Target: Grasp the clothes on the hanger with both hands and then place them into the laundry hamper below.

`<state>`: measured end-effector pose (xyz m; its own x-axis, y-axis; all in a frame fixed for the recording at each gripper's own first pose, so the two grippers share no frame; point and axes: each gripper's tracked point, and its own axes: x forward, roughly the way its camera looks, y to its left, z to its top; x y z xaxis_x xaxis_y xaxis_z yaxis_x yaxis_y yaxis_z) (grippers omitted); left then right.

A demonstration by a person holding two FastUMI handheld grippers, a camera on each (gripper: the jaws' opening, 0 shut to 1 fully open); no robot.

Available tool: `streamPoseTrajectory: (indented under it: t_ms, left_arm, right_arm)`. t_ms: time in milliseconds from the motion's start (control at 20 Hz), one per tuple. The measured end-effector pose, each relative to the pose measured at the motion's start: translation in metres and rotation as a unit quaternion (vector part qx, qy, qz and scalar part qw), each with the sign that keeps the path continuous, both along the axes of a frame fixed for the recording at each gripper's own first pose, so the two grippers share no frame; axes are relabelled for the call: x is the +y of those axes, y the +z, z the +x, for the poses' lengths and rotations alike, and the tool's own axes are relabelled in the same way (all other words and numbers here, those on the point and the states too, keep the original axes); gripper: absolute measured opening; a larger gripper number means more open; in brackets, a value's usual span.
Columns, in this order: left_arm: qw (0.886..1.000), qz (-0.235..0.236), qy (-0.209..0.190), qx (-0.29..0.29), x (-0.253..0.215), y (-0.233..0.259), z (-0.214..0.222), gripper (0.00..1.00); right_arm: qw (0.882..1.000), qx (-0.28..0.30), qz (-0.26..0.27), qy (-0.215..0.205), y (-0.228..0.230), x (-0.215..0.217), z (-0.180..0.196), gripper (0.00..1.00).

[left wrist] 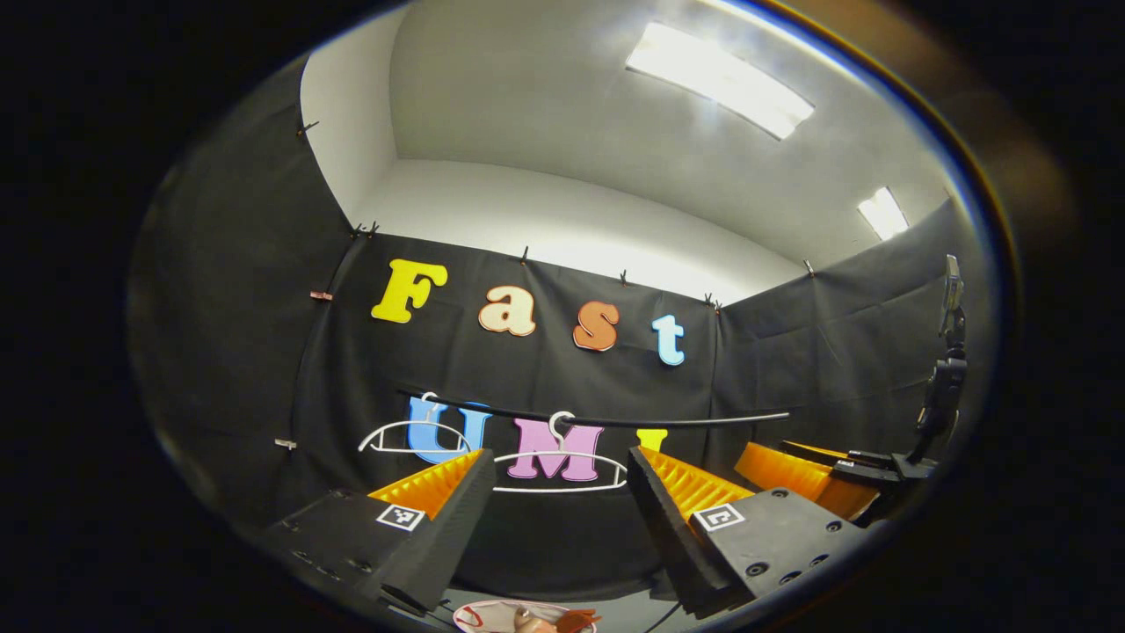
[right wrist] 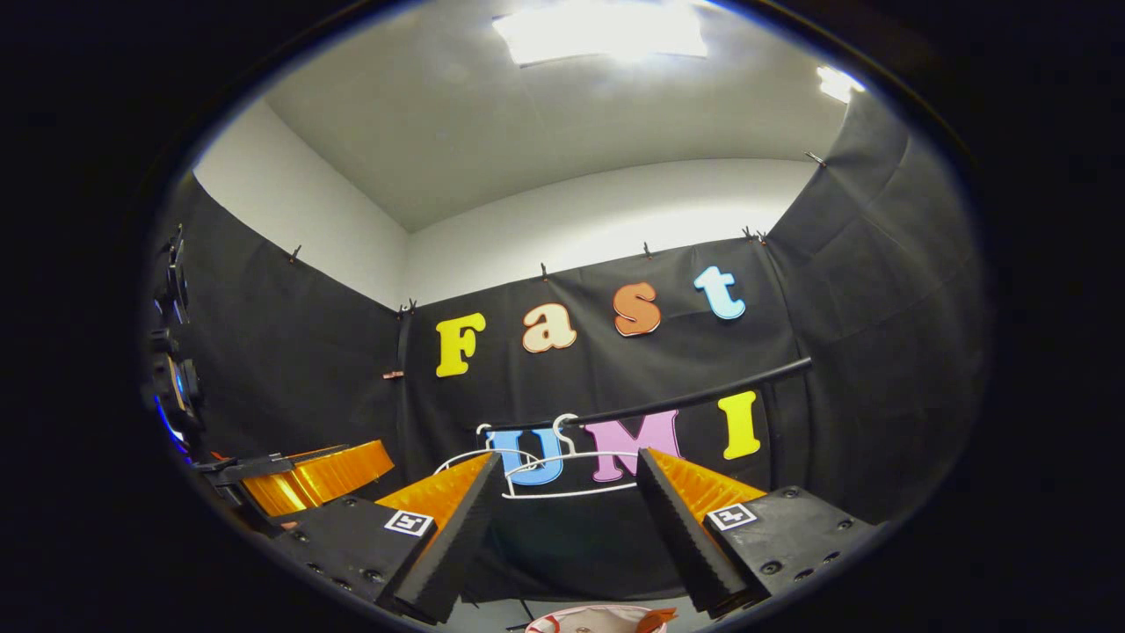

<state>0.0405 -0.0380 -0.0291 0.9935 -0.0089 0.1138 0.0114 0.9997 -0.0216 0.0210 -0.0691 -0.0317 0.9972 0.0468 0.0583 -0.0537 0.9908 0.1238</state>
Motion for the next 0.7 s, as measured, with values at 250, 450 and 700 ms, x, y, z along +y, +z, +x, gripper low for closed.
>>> streamPoseTrajectory:
  t_ms: [250, 450, 700]
  left_arm:
    - [1.000, 0.000, -0.002, 0.008, 0.004, -0.005, 0.006, 0.95]
    - [1.000, -0.006, -0.010, 0.009, 0.001, -0.006, 0.007, 0.98]
    - [1.000, -0.007, -0.015, 0.017, 0.003, -0.012, 0.006, 0.95]
  right_arm:
    - [1.000, 0.003, 0.000, -0.005, 0.000, -0.001, 0.002, 0.97]
    - [1.000, 0.008, -0.008, -0.010, -0.001, -0.001, -0.001, 0.97]
    - [1.000, 0.016, -0.004, -0.020, -0.003, -0.004, -0.007, 0.97]
